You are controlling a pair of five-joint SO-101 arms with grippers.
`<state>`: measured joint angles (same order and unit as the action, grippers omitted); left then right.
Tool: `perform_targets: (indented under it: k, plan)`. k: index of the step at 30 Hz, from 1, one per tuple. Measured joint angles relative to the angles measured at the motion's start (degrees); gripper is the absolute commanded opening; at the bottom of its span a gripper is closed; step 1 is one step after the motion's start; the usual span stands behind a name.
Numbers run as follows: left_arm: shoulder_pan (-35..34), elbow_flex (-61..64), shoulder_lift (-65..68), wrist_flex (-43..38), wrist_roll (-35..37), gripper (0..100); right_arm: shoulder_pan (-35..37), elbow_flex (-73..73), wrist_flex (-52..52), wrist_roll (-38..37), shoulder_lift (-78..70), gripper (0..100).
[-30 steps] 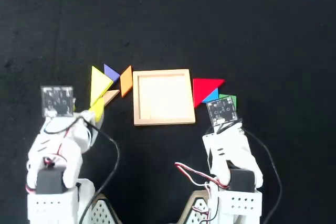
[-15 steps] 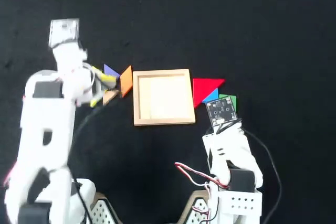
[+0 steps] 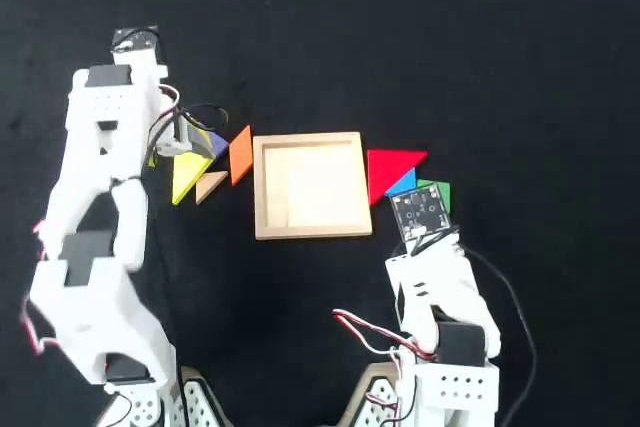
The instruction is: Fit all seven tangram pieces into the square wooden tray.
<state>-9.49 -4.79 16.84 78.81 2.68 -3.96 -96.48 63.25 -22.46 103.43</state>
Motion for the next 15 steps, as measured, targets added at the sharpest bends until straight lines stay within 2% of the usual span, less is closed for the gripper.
perform_targets:
  k: [7, 15]
  plan:
    - [-0.8, -11.8, 16.8, -0.2, 0.5, 33, 0.0, 0.0, 0.0, 0.0, 0.0, 1.1]
    - [-0.9, -14.8, 19.3, -0.2, 0.2, 37, 0.0, 0.0, 0.4, 0.0, 0.0, 1.1]
